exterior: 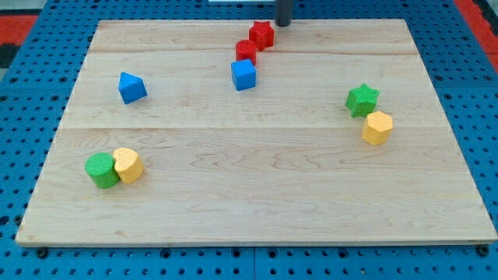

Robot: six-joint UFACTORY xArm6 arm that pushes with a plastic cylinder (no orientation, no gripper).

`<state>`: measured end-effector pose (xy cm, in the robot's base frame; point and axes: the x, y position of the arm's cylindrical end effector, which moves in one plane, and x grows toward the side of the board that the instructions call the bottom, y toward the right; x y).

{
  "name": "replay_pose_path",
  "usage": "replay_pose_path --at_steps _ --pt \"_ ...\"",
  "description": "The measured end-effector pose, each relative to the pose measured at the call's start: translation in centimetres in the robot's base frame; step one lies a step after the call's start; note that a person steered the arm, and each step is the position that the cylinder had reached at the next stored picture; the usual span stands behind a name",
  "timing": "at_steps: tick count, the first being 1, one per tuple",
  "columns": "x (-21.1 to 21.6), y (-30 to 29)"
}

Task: Slide the red star along with red circle to the center

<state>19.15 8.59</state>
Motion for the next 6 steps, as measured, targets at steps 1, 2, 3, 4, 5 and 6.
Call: replay_pose_path --at_steps 1,2,3,4,5,6 --pt "0.2 -0.3" --pt "0.3 -2.0" --pt "0.6 -4.7" --pt "2.3 -4.8" --pt "2.8 -5.0" --pt "4.8 -7.6"
